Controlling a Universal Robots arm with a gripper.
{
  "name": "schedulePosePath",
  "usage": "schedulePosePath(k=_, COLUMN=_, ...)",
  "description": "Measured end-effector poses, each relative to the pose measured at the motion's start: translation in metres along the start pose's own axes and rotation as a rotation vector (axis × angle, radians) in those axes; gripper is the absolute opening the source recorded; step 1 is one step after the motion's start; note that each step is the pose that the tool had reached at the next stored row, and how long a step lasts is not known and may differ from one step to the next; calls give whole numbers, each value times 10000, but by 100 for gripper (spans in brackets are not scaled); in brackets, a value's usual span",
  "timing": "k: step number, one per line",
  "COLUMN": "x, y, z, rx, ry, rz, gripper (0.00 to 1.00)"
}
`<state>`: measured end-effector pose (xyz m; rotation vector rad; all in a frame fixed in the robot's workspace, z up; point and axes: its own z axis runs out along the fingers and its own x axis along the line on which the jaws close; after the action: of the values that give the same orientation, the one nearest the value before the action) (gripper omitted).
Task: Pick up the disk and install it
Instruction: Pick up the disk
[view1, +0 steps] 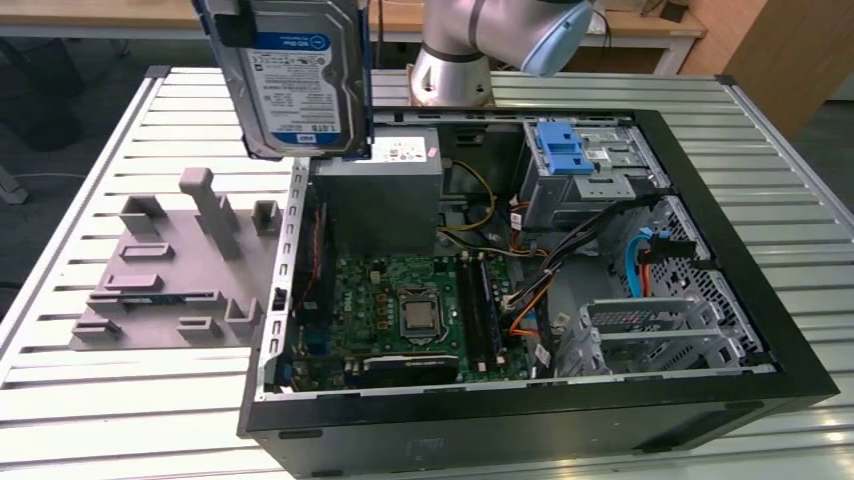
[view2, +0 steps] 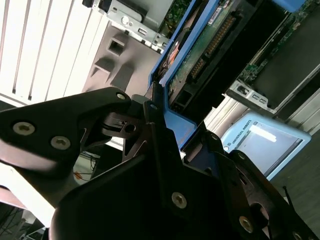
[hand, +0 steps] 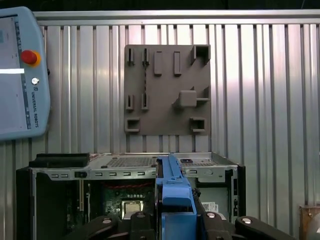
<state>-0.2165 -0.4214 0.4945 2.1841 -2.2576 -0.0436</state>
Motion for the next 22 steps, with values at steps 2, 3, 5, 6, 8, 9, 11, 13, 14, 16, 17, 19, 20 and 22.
schedulePosePath(k=2, x=-2, y=-71, z=-1, rx=-1, ry=1, rz=-1, gripper=36)
schedulePosePath(k=3, x=-3, y=-105, z=-1, rx=0, ry=0, rz=-1, gripper=36)
schedulePosePath(k=5, x=-5, y=-193, z=-2, rx=0, ry=0, rz=0, gripper=36)
schedulePosePath(k=6, x=-7, y=-240, z=-2, rx=0, ry=0, rz=0, gripper=36)
schedulePosePath(k=8, x=-9, y=-305, z=-1, rx=0, ry=11, rz=-1, gripper=36)
schedulePosePath(k=9, x=-10, y=-331, z=0, rx=1, ry=24, rz=0, gripper=36)
schedulePosePath(k=11, x=-11, y=-380, z=3, rx=1, ry=42, rz=0, gripper=36)
schedulePosePath(k=13, x=3, y=-395, z=8, rx=16, ry=44, rz=0, gripper=36)
schedulePosePath(k=14, x=23, y=-397, z=11, rx=32, ry=44, rz=0, gripper=36)
schedulePosePath(k=16, x=68, y=-399, z=17, rx=55, ry=44, rz=-1, gripper=36)
schedulePosePath(k=17, x=89, y=-400, z=20, rx=63, ry=43, rz=0, gripper=36)
schedulePosePath(k=19, x=128, y=-409, z=29, rx=68, ry=42, rz=-1, gripper=36)
schedulePosePath(k=20, x=138, y=-434, z=36, rx=71, ry=40, rz=0, gripper=36)
schedulePosePath(k=22, x=144, y=-506, z=42, rx=68, ry=43, rz=-1, gripper=36)
